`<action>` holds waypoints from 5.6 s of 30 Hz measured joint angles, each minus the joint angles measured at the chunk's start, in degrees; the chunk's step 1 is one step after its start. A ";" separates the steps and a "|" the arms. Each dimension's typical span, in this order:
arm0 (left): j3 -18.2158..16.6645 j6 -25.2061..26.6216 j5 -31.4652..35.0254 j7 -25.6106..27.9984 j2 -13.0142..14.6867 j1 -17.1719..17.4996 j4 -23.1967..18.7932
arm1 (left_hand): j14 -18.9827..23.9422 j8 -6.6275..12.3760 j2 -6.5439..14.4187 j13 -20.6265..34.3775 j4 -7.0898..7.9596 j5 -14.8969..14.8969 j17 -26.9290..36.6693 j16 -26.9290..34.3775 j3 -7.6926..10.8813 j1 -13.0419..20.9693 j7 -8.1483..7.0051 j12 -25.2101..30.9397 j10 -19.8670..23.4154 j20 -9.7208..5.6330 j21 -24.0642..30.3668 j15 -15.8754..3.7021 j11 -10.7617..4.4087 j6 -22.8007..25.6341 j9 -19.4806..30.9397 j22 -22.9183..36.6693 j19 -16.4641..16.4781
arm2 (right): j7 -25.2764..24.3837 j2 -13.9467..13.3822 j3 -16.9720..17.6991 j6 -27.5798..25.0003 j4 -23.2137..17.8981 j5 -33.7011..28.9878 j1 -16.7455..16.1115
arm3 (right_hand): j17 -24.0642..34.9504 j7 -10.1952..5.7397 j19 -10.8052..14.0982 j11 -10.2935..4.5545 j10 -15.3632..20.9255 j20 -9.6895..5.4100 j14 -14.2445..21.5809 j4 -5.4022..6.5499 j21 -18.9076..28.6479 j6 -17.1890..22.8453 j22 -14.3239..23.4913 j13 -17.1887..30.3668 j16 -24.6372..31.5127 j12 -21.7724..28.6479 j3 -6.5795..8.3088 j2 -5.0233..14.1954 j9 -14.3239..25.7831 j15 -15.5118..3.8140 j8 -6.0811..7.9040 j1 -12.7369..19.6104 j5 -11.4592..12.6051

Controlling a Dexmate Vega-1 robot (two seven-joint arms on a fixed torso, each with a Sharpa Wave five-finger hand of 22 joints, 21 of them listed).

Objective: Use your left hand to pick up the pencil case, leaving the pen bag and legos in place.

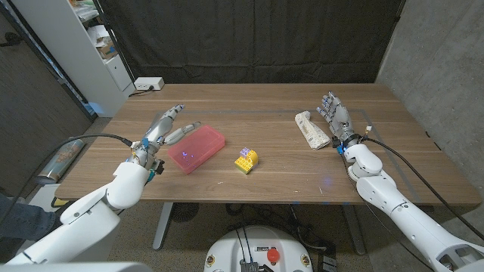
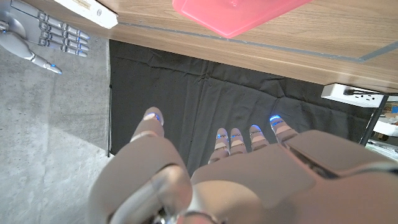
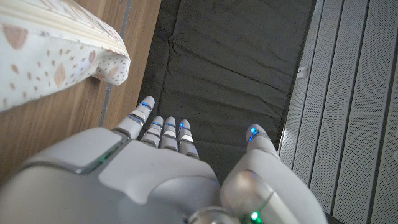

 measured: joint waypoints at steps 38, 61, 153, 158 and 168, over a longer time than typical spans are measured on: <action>5.85 16.12 6.55 -1.18 5.44 -3.96 -3.99 | -2.78 -0.44 -4.17 0.40 -0.83 1.10 0.27 -0.33 -2.26 2.32 -2.90 -0.63 -3.96 1.08 0.45 3.34 1.97 -3.86 0.00 0.57 1.83 | -0.84 0.78 -0.39 0.19 0.72 -0.48 0.38 | 0.01 0.00 -0.65 0.00 0.00 0.22 -0.53 0.24 0.00 0.00 0.01 -0.02 0.00 0.00 -0.22 0.00 0.00 0.11 0.00 0.00 0.00; 14.38 27.30 13.06 -1.02 9.72 -8.61 -5.70 | -2.76 -0.59 -7.40 0.68 0.03 2.61 0.26 0.43 -6.52 1.04 -8.02 0.05 -3.95 1.11 3.05 4.59 1.96 -7.55 0.00 0.82 11.02 | -1.06 0.96 -0.71 -0.24 0.95 -0.68 0.92 | -0.29 -0.32 -1.24 0.01 0.00 0.82 -0.52 0.00 0.00 0.32 0.14 -0.02 0.00 0.00 -0.46 0.00 -0.01 0.11 0.00 0.00 0.00; 33.23 26.92 11.91 -1.65 4.92 -24.18 5.94 | -1.65 0.90 -6.94 0.65 0.55 4.71 0.11 0.42 -9.74 1.51 -8.71 0.99 -4.05 1.10 2.73 4.04 0.83 -2.30 0.00 0.41 16.34 | 0.75 2.25 -0.98 0.11 4.93 0.37 3.48 | -0.14 -0.72 -1.86 0.01 0.01 1.44 -0.19 -0.24 0.00 0.71 0.12 -0.03 0.00 0.00 -1.17 0.00 -0.01 0.42 0.00 0.00 0.33; 33.68 27.01 11.91 -1.79 4.76 -24.26 6.08 | -1.27 0.90 -6.71 0.65 0.57 4.96 0.11 0.42 -10.06 1.73 -8.78 0.98 -4.05 1.11 2.70 3.87 0.84 -1.97 0.00 0.41 16.35 | 0.76 2.11 -0.88 0.11 4.67 0.41 3.25 | -0.14 -0.71 -1.86 0.01 0.01 1.44 -0.19 -0.23 0.00 0.71 0.12 -0.03 0.00 0.00 -1.17 0.00 -0.01 0.42 0.00 0.00 0.32; 33.90 27.02 11.05 -1.30 4.70 -24.16 6.17 | 2.14 1.14 -5.24 0.65 0.57 5.05 0.16 1.47 -10.06 3.20 -9.09 2.00 -3.72 1.08 2.70 3.25 0.51 0.66 0.00 0.45 18.23 | 0.76 2.08 -0.86 0.11 4.33 0.43 2.81 | -0.15 -0.71 -1.85 0.01 0.01 1.43 -0.19 -0.23 0.00 0.71 0.12 -0.03 0.00 0.00 -1.17 0.00 -0.01 0.41 0.00 0.00 0.32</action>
